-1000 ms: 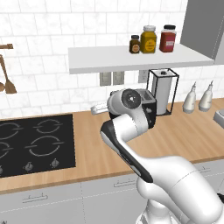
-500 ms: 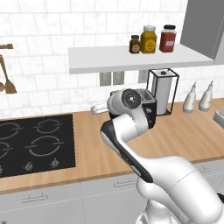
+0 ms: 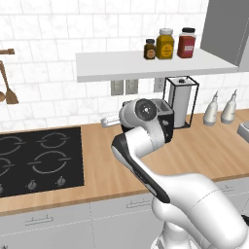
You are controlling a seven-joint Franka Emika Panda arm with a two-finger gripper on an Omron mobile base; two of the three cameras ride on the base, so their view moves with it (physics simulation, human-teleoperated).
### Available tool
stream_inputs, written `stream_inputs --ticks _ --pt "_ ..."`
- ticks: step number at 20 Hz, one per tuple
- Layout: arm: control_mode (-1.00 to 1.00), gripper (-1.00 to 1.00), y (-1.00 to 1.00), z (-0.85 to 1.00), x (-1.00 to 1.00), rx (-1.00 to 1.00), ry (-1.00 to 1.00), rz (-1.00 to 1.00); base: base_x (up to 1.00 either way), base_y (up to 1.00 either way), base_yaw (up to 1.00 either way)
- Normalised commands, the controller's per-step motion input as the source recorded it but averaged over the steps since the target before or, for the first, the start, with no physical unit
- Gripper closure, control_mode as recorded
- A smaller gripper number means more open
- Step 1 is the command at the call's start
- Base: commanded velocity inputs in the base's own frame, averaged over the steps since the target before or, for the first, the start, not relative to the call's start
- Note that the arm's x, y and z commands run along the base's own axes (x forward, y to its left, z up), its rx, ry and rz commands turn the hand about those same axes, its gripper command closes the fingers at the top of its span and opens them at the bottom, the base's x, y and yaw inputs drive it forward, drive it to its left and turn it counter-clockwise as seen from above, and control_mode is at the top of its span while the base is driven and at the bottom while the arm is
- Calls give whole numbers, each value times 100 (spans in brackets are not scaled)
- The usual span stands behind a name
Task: Start the toaster. Once the lever pops up, take the bread to the plate on the dining counter.
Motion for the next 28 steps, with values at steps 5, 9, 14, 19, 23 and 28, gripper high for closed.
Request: stream_inputs --ticks 5,9,14,19,23,28 --pt "-100 -100 0 0 0 0 0 0 0 0 0" --pt "-100 -100 0 0 0 0 0 0 0 0 0" --pt "-100 -100 0 0 0 0 0 0 0 0 0" --pt "-100 -100 0 0 0 0 0 0 0 0 0" --pt "-100 -100 0 0 0 0 0 0 0 0 0" --pt "-100 -100 0 0 0 0 0 0 0 0 0"
